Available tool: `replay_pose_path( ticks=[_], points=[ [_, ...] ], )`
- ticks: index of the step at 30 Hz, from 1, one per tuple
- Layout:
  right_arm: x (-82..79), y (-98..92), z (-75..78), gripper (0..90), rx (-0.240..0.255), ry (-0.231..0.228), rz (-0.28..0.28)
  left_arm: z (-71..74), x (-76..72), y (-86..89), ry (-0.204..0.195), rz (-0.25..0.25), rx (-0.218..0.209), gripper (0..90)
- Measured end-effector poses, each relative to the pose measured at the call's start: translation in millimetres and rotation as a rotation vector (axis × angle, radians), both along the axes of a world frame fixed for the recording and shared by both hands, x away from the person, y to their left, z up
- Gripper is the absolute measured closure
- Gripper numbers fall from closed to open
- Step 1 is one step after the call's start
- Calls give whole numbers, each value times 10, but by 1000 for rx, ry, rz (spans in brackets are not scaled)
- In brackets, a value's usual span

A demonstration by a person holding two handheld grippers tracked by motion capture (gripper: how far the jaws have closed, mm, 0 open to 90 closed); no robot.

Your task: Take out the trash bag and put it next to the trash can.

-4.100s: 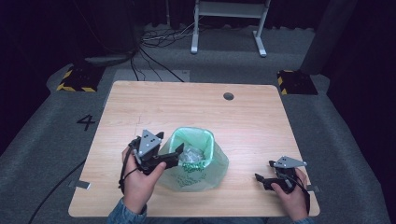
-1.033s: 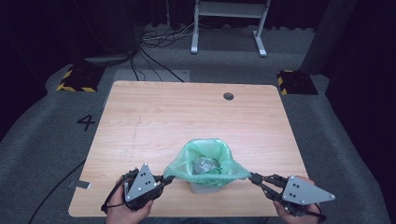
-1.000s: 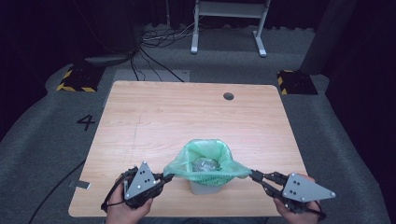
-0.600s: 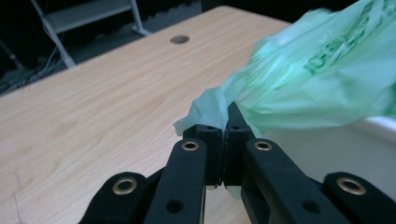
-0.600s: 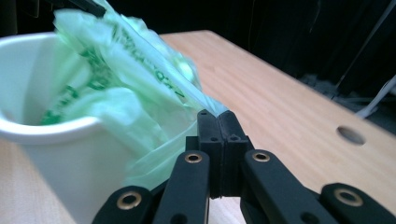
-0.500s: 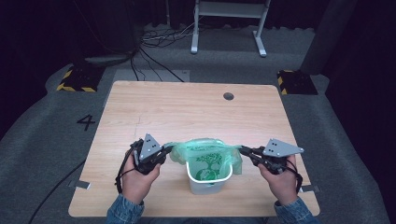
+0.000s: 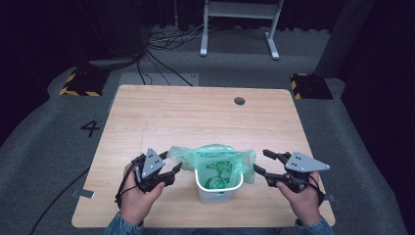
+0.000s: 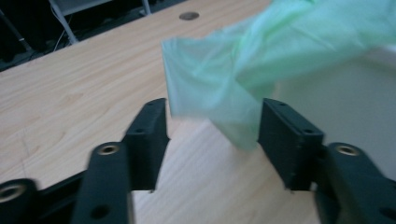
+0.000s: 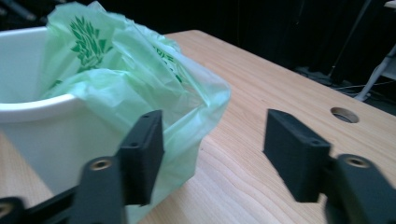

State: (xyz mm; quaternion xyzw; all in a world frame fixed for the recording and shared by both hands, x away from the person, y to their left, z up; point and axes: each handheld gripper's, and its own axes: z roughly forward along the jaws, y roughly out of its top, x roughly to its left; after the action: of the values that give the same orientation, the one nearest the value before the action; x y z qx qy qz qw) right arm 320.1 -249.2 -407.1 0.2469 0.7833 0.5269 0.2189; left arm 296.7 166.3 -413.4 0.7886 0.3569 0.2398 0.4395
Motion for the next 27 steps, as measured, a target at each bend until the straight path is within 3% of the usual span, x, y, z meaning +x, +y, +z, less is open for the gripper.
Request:
replay_pose_path(
  ticks=[3, 7, 11, 14, 17, 19, 21, 24, 27],
  points=[
    [-118, -87, 1, 296, 25, 11, -2, -29, -68, 15, 35, -12, -11, 313],
    [-192, -39, -129, 264, 44, 83, 37, -112, -2, -41, 76, -6, -33, 267],
    [-133, 155, -364, 277, -16, 161, 79, -213, 116, -148, 117, -21, -50, 296],
    [-22, 254, -487, 400, -41, 221, 96, -269, 211, -215, 124, -27, -40, 412],
    [91, 300, -505, 711, -80, 246, 121, -293, 310, -269, 125, -45, 4, 664],
    [161, 314, -461, 826, -78, 239, 106, -278, 378, -300, 109, -53, 26, 805],
    [238, 321, -374, 873, -68, 215, 84, -223, 440, -308, 83, -51, 18, 873],
    [344, 319, -193, 889, -33, 159, 47, -57, 466, -292, 27, -38, -28, 883],
    [374, 299, 31, 893, 4, 80, 28, 157, 401, -242, -61, -28, -65, 883]
  ],
)
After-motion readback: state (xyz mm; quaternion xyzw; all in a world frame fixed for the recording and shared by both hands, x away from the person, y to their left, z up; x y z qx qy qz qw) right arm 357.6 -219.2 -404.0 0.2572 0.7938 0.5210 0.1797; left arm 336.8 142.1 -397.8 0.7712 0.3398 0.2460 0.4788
